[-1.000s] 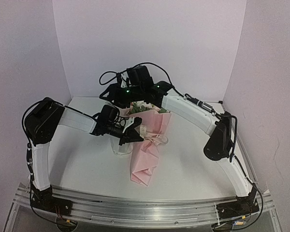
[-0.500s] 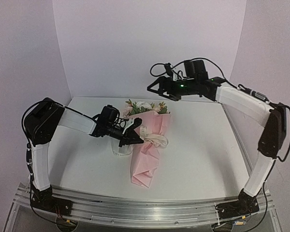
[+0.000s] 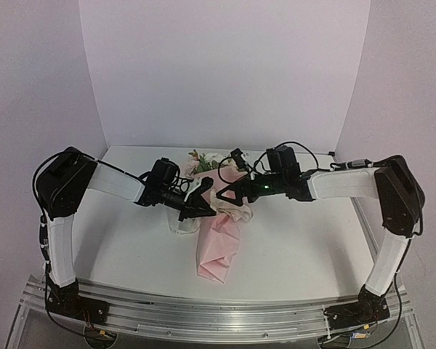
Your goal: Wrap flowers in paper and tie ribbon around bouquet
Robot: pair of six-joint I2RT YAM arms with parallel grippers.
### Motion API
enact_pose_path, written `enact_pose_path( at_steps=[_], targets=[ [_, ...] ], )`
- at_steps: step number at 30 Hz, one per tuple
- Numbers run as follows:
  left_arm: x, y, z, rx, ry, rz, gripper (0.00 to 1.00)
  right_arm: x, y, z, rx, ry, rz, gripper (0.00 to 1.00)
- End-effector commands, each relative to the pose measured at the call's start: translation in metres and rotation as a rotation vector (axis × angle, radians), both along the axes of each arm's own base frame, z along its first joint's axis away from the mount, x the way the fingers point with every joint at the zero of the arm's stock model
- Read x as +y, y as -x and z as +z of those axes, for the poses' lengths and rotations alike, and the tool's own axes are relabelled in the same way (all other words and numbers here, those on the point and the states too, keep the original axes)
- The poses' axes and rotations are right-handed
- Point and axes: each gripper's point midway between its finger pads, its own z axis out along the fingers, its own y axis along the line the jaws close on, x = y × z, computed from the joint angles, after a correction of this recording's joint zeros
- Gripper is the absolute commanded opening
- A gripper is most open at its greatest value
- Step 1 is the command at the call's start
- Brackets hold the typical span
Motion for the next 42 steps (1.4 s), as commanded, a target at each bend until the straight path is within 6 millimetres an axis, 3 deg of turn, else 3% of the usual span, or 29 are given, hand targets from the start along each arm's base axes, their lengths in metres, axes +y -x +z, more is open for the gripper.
enact_pose_path(
  at_steps=[1, 7, 9, 12, 15, 16, 20, 21, 24, 26, 31, 34, 36, 39, 42],
  targets=[
    [-0.002, 0.005, 0.023, -0.027, 0.039, -0.030, 0.00, 0.027, -0.016, 0.034, -0.176, -0.107, 0.083, 0.90],
    [-0.002, 0.003, 0.023, -0.028, 0.038, -0.024, 0.00, 0.039, -0.001, 0.020, -0.091, -0.141, 0.191, 0.77],
    [-0.002, 0.002, 0.022, -0.028, 0.037, -0.022, 0.00, 0.042, 0.003, 0.017, -0.056, -0.155, 0.218, 0.67],
    [-0.002, 0.000, 0.022, -0.028, 0.038, -0.020, 0.00, 0.044, 0.004, 0.014, -0.019, -0.161, 0.224, 0.41],
    [-0.001, -0.001, 0.022, -0.028, 0.036, -0.015, 0.00, 0.041, 0.002, 0.013, -0.021, -0.152, 0.196, 0.07],
    [-0.001, -0.002, 0.022, -0.027, 0.036, -0.015, 0.00, 0.040, 0.001, 0.013, -0.024, -0.149, 0.184, 0.02],
    [0.001, -0.002, 0.021, -0.024, 0.026, -0.011, 0.00, 0.037, -0.009, 0.021, -0.028, -0.145, 0.118, 0.00],
    [0.002, -0.003, 0.020, -0.027, 0.019, -0.012, 0.11, 0.036, -0.011, 0.023, -0.031, -0.145, 0.101, 0.00],
    [0.011, -0.002, 0.017, -0.021, -0.048, -0.043, 0.55, 0.033, -0.017, 0.030, -0.046, -0.140, 0.056, 0.00],
    [0.025, -0.007, 0.025, -0.045, -0.071, -0.078, 0.63, 0.031, -0.017, 0.031, -0.054, -0.136, 0.046, 0.00],
    [0.075, -0.039, 0.053, -0.150, -0.116, -0.150, 0.72, 0.027, -0.015, 0.029, -0.057, -0.125, 0.035, 0.00],
    [0.089, -0.048, 0.025, -0.240, -0.250, -0.194, 0.70, 0.028, -0.016, 0.029, -0.061, -0.125, 0.036, 0.00],
    [0.089, -0.056, -0.006, -0.255, -0.337, -0.170, 0.65, 0.031, -0.017, 0.028, -0.061, -0.125, 0.038, 0.00],
    [0.087, -0.073, -0.038, -0.326, -0.433, -0.124, 0.65, 0.036, -0.018, 0.030, -0.062, -0.131, 0.046, 0.00],
    [0.091, -0.116, -0.039, -0.286, -0.476, 0.043, 0.67, 0.042, -0.016, 0.030, -0.061, -0.133, 0.063, 0.00]
  ],
)
